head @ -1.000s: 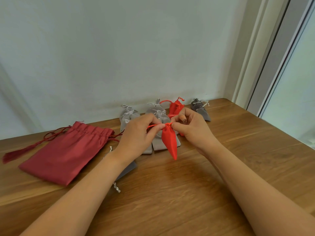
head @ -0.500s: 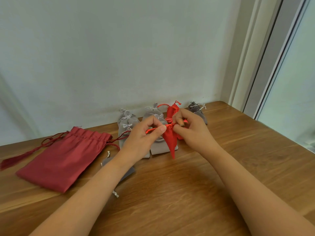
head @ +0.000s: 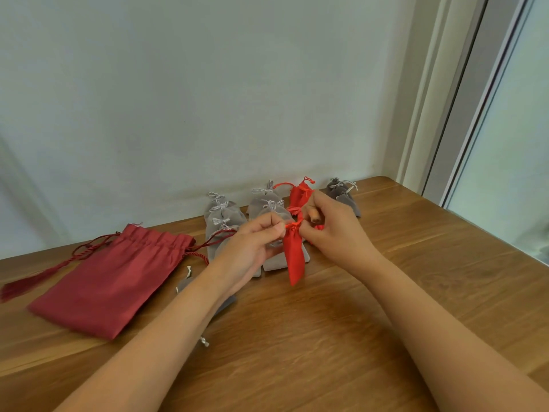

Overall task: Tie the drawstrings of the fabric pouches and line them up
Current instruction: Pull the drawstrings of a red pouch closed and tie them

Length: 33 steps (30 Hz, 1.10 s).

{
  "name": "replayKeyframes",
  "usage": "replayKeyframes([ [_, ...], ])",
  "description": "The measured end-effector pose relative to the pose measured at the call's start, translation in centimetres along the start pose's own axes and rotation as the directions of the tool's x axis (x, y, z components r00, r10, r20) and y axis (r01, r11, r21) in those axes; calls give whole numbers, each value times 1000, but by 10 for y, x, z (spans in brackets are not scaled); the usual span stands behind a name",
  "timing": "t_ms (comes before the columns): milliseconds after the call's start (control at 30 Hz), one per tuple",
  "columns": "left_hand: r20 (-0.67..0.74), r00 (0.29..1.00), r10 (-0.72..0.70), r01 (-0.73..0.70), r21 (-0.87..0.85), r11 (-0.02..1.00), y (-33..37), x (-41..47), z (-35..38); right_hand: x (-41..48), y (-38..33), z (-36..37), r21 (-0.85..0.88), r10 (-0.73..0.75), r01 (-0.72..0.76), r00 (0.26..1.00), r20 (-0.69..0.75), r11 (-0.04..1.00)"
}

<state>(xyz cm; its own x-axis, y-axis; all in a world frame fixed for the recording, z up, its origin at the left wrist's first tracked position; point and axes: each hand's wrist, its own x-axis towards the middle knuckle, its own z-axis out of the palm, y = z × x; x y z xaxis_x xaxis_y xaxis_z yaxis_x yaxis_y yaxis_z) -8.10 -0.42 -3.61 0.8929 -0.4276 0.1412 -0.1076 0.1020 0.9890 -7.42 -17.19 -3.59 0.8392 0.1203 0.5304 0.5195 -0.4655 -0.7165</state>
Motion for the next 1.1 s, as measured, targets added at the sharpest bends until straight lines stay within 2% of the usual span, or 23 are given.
replayKeyframes([
  [100,-25,1000,17,-15,66,998,-1,0,-1,-1,0,1,13,29,-29,1000,-9,999],
  [200,-66,997,49,-37,177,984,2,0,-6,1,-2,-2,259,160,-153,987,-9,954],
  [300,-93,995,48,-31,172,985,6,0,-8,4,-7,-6,532,219,-206,975,39,822],
  [400,-43,999,21,-16,116,993,7,0,-7,3,-8,-7,695,216,-274,961,173,664],
  [467,-19,1000,5,-3,114,994,6,0,-8,3,-6,-5,708,223,-301,953,205,638],
  [533,-51,999,-5,11,123,992,5,1,-8,5,-6,-4,692,250,-298,953,173,658],
  [633,-198,980,2,18,98,995,0,4,-7,4,-5,-3,608,290,-352,936,201,712],
  [700,-271,963,-10,27,59,998,-3,6,-6,3,-2,1,471,302,-377,926,228,797],
  [767,-291,957,-2,24,71,997,-6,7,-6,2,-1,2,322,282,-325,944,172,889],
  [833,-290,956,51,4,185,983,-8,7,-8,5,2,-3,309,301,-304,952,59,901],
  [867,-287,952,108,-11,320,947,-10,6,-11,8,4,-9,338,349,-328,937,-4,882],
  [967,-229,953,199,19,700,714,-19,5,-19,15,18,-30,314,502,-451,859,-102,836],
  [1033,-194,968,157,72,819,570,-27,4,-23,14,32,-37,235,591,-560,802,-87,794],
  [1100,-154,981,115,84,881,466,-31,4,-26,14,44,-37,232,673,-641,734,-94,732],
])
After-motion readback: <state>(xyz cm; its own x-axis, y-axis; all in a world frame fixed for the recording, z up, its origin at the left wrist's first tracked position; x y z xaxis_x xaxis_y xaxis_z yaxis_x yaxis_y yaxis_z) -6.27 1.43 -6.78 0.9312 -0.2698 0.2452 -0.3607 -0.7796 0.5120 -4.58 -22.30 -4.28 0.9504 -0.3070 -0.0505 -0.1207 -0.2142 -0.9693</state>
